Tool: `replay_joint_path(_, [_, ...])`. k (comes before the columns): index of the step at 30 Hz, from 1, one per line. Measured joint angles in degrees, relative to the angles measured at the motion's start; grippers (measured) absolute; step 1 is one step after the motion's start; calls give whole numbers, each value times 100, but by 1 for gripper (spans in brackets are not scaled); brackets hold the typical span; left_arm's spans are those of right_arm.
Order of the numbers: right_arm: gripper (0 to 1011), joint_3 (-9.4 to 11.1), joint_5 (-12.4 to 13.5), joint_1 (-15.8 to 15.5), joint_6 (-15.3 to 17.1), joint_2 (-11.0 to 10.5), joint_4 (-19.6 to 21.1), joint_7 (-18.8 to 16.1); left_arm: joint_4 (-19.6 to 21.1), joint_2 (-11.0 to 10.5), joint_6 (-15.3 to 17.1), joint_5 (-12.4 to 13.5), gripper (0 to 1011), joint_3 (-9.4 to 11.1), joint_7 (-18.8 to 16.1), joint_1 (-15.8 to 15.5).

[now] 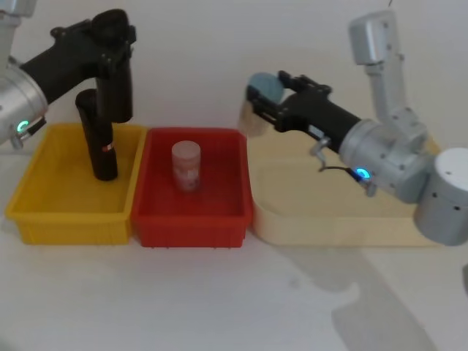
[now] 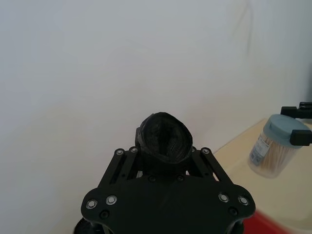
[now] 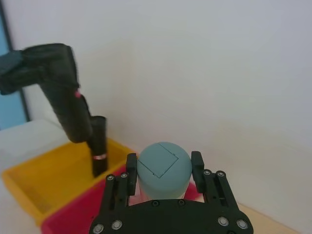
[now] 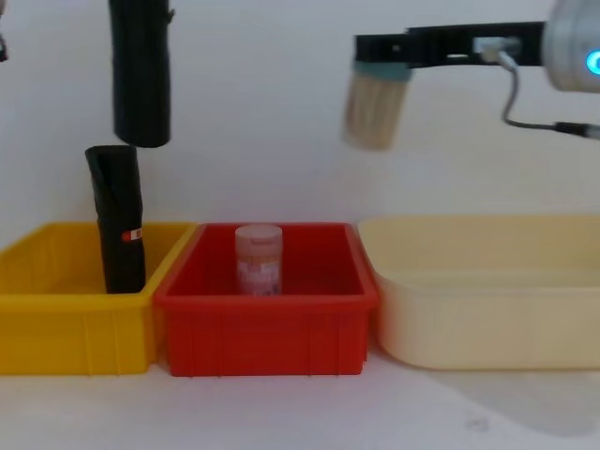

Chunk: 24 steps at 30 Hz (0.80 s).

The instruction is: Pick up the garbage bag with the one hand and transfer it to the other hand.

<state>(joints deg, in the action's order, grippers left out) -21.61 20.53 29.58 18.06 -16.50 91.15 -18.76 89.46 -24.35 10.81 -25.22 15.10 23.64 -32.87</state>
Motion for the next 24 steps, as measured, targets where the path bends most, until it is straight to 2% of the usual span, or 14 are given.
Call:
replay_joint_path(5, [647,286,90,-246,105,-245,160,130,-287,166,15,-114,351,179,260,-332])
replay_joint_path(14, [647,583,207,-463,166,-540,143,203,-953,571,-37,-310,351,495,720,-879])
replay_joint_path(20, [647,708,284,-484,151,-656,21,204,-1667,991,-182,-464,351,722,1069,-1323])
replay_joint_path(24, [646,768,335,-443,117,-700,-112,202,-2355,1372,-351,-596,351,874,1386,-1695])
